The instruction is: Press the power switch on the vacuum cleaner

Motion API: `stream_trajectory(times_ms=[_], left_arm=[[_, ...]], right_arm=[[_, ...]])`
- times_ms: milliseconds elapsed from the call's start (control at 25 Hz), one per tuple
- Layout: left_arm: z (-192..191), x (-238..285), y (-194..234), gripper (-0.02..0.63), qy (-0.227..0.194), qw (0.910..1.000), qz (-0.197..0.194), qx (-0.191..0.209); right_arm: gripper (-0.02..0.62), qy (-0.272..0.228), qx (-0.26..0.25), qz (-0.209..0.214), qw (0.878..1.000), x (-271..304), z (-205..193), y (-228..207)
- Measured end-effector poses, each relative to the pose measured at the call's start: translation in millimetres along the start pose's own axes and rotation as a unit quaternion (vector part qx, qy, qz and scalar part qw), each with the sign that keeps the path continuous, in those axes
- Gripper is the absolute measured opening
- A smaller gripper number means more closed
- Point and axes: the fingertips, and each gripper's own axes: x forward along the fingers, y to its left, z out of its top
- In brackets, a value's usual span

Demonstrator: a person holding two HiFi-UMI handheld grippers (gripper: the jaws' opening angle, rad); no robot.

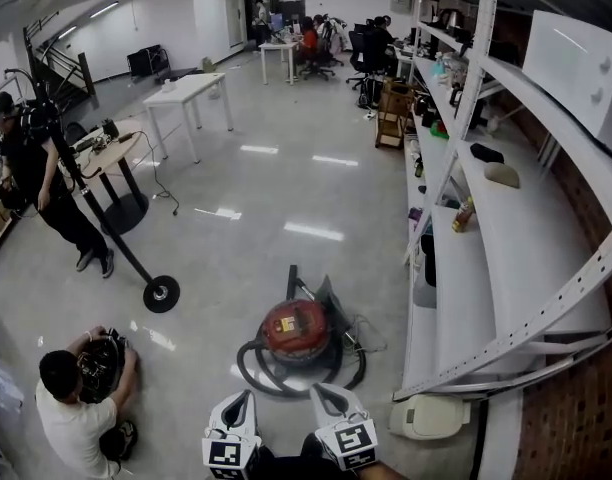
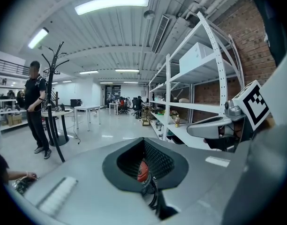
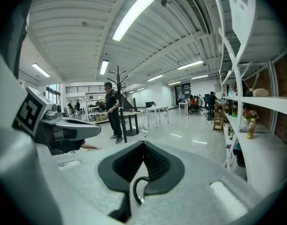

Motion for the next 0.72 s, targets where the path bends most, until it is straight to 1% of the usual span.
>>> stream_trajectory(times_ms=[120,240,400,480,560,720], left_arm=[[-2,8,-3,0.015,0.004,1.0,0.001,-0.004],[-4,20,-2,0.015,0.006,0.9999,-0.008,-0.011],[-5,42,0,0.015,0.006,0.9995,-0.026,-0.019],[-8,49,3,0.015,0.012,0.9991,-0.033,-0.024],[-19,56,11,0.015,0.02,0.9986,-0.037,-0.031],[-41,66,39,0.015,0.032,0.9979,-0.037,-0.041]], right_arm=[[-0.008,0.013,0.004,0.005,1.0,1,-6,-5],[-0.008,0.02,0.002,0.005,1.0,6,-10,-7],[-0.008,0.035,-0.001,-0.014,0.999,19,-6,-18],[-0.008,0.046,0.0,-0.015,0.999,25,-10,-17],[-0.008,0.059,-0.001,-0.013,0.998,35,-18,-13],[-0.008,0.08,-0.008,-0.033,0.996,62,-21,-13]])
